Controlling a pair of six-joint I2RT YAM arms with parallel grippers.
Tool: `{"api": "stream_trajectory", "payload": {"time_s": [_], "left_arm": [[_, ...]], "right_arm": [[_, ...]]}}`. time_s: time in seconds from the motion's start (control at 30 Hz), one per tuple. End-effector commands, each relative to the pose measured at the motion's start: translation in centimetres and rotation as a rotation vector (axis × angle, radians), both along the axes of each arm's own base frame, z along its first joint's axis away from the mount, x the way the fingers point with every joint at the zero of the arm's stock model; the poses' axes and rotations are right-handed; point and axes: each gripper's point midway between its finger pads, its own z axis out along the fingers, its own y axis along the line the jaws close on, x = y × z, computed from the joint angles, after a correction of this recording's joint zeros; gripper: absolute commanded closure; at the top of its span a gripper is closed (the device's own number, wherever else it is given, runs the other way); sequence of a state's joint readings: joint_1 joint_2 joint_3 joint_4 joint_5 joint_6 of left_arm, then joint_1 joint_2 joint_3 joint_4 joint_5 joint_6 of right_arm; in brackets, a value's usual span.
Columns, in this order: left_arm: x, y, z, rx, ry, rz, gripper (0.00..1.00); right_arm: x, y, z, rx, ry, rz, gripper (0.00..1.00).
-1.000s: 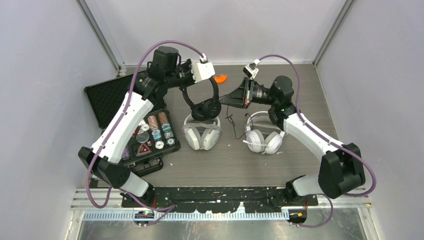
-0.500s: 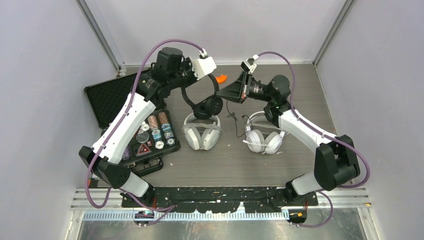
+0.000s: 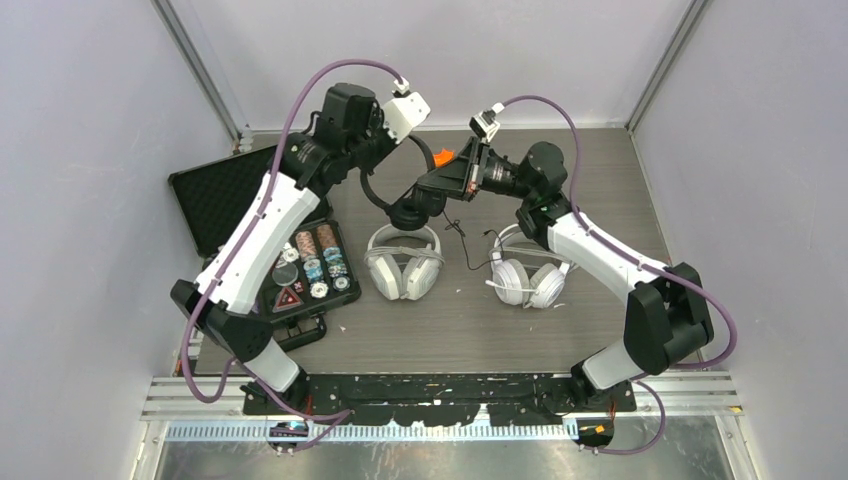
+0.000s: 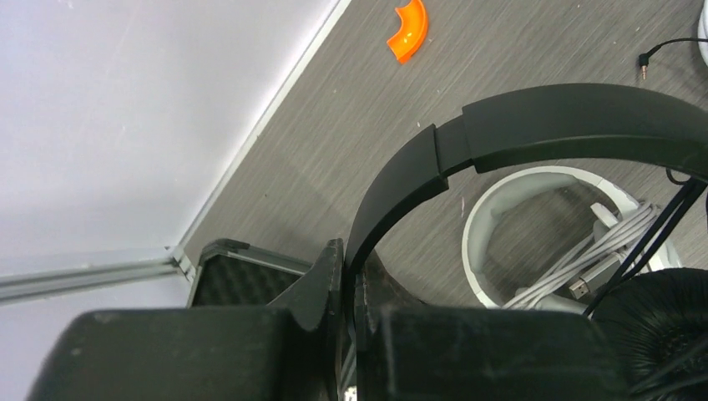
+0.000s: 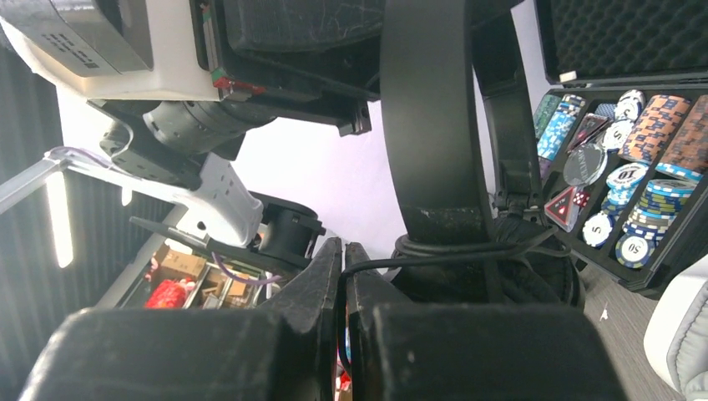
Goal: Wrap the headphones
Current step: Wrap the headphones cable around the headphones.
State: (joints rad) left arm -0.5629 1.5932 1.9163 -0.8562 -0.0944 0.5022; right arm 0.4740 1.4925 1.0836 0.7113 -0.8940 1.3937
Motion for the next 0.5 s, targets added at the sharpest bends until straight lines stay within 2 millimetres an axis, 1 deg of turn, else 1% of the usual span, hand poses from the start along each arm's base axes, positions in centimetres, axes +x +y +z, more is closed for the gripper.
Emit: {"api": "stream_trajectory", "payload": {"time_s": [0.0,0.13,0.27,0.47], "left_arm": [[-0.2,0.7,0.3,-0.031,0.029,0.13,1.0],[-0.3,0.4,0.5,-0.061,0.043,0.209,1.0],[-0.3,0.2,0.7,-0.075,0.057,0.283,1.0],[0.1,0.8,1.4,-0.093,0.023,0.36,1.0]], "right_arm": [[-0.7,0.6,3.2,0.004,-0.144,-0.025,0.9],[-0.9,1.6,2.8,-0.049,-0.181,-0.043,0.89],[-0.6,2.3,2.0,-0.119,-0.224,-0.085,0.88],[-0.4,2.9,1.9,-0.191,-0.256,-0.13,0.88]]}}
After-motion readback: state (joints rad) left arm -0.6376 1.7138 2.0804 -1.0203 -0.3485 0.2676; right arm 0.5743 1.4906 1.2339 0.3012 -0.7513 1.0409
